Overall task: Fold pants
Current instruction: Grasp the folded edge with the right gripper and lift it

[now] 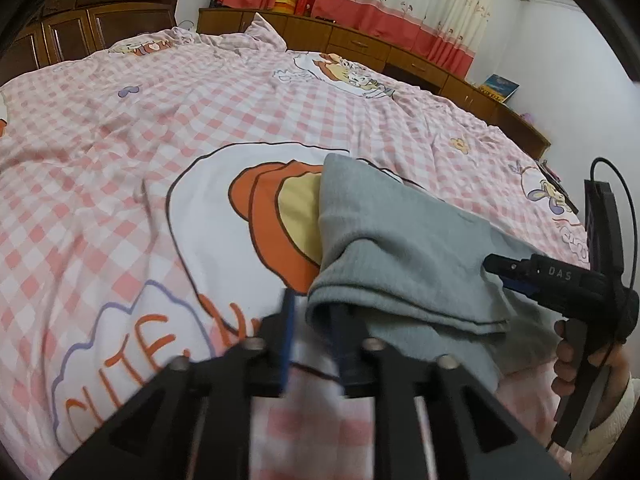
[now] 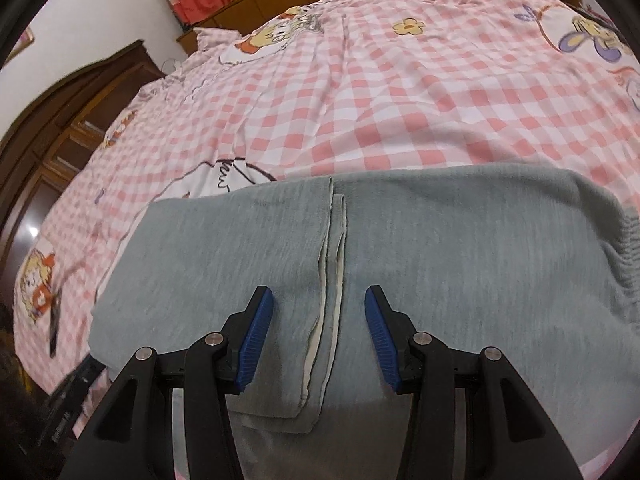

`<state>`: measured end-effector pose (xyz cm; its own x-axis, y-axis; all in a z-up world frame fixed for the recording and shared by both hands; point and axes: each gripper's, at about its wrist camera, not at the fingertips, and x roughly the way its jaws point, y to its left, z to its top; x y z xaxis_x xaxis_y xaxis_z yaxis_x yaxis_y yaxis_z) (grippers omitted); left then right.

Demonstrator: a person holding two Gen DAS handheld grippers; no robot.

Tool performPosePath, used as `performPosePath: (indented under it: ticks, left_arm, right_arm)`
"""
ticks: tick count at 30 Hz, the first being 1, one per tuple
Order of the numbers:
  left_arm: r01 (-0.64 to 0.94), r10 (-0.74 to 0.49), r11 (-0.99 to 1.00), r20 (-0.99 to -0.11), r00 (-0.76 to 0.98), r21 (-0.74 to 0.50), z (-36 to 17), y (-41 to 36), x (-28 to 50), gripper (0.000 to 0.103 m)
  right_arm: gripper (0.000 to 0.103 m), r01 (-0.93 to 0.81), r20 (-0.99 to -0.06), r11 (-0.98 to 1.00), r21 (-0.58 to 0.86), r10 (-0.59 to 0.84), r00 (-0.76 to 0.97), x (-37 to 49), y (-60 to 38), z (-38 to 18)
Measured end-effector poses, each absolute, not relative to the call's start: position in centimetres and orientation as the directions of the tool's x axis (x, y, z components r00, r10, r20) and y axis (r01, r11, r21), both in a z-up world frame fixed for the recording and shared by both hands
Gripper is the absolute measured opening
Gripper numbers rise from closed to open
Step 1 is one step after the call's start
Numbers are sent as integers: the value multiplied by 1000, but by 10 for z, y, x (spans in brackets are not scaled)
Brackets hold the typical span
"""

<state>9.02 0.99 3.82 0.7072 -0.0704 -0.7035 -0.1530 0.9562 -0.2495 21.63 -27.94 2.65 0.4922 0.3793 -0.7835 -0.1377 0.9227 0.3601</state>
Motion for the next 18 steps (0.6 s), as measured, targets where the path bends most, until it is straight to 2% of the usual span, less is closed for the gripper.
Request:
performPosePath:
  ticks: [1,3,4,5,6,7,8,13,18]
  left_arm:
    - [-155,-70,955,-700,711,-252,36,10,92,31]
    - [-158,-79,950,-699,711,-268,31,10,98,29]
    - [-160,-82,948,-697,713,-276,30,11,99,8]
    - [-160,-88,943,-685,723,-290,32,11,97,6]
    - [-165,-77,944,-675,734,-287,35,11,94,5]
    - [-166,-66,946,-667,742,-279,39,11,91,5]
    - [-168,-55,949,-663,747,-268,44,10,88,5]
    - [-198,-35,946,-689,723,-256,45,10,83,6]
    - [-209,-61,936,-713,698,-284,38,17,76,22]
  right_arm:
    - [53,-135,-783,921,366,383,491,217,-278,25]
    - [53,-141,-780,917,373,392,488,220,-272,24]
    - [53,-148,-778,915,375,397,488,221,-269,24]
    - [49,-162,-771,910,382,410,488,222,-264,25]
    - [35,-177,-768,906,385,420,483,222,-261,26]
    - [26,-192,-771,905,380,425,474,222,-256,27]
    - [7,-209,-773,908,364,419,476,221,-252,29]
    - [5,-257,-706,889,378,456,542,211,-252,58]
    - [5,-266,-672,879,396,475,568,208,-256,101]
